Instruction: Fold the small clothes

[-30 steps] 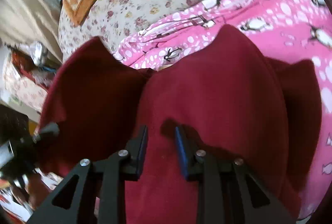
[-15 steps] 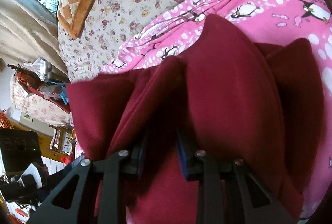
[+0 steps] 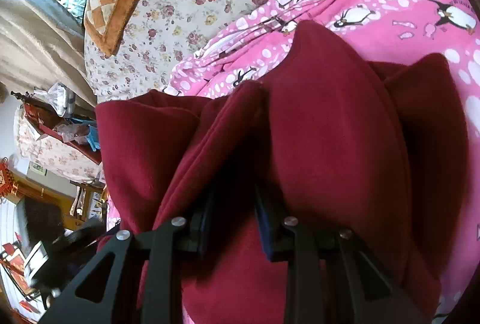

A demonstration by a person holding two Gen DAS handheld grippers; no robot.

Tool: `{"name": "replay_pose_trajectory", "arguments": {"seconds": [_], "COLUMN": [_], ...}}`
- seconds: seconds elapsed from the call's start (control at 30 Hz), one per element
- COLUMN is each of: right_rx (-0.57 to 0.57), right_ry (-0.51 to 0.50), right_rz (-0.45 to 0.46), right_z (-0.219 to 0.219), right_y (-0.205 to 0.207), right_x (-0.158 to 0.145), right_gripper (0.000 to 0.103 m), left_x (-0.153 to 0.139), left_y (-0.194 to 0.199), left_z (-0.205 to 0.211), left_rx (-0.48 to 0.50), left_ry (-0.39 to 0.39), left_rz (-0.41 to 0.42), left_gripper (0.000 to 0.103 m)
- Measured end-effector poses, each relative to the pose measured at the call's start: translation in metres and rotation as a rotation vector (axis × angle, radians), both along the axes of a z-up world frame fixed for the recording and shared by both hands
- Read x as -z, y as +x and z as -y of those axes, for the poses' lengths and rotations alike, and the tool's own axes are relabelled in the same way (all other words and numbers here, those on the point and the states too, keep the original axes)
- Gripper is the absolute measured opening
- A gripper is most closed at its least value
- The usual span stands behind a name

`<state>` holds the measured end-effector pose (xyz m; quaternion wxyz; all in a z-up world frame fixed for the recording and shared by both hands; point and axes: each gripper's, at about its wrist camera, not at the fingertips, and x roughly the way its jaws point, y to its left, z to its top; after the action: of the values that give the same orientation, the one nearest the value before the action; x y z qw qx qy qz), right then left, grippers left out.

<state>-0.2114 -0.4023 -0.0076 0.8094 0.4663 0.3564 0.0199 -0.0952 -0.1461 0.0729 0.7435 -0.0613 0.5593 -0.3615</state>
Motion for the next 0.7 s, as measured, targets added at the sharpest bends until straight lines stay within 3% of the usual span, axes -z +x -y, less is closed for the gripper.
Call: {"name": "replay_pose_trajectory", "arguments": {"seconds": [0.13, 0.2, 0.3, 0.4, 0.57, 0.7], "right_rx": [-0.004, -0.005, -0.007, -0.01, -0.01, -0.008], "right_ry": [0.009, 0.014, 0.012, 0.012, 0.011, 0.007], "right_rz": [0.001, 0.0, 0.001, 0.001, 0.003, 0.004], "right_z": [0.002, 0.002, 0.002, 0.002, 0.002, 0.001], "right_y": [0.0, 0.0, -0.001, -0.001, -0.001, 0.0], "right_x": [0.001, 0.002, 0.003, 0.003, 0.003, 0.003], "right_gripper": [0.028, 0.028, 0.028, 0.028, 0.028, 0.028], "left_x": [-0.003, -0.014, -0.022, -0.022, -0.024, -0.014], "left_y": [0.006, 0.005, 0.003, 0.001, -0.006, -0.021], "left_z": [0.03, 0.04, 0.051, 0.048, 0.01, -0.019], "left_rx": [0.058, 0.117, 0.163, 0.154, 0.093, 0.023], "left_ry": [-0.058, -0.183, -0.281, -0.255, -0.243, -0.116], "left_rz": [-0.032, -0.075, -0.122, -0.112, -0.082, 0.023], "left_gripper": [0.042, 0.042, 0.042, 0.042, 0.042, 0.042]}}
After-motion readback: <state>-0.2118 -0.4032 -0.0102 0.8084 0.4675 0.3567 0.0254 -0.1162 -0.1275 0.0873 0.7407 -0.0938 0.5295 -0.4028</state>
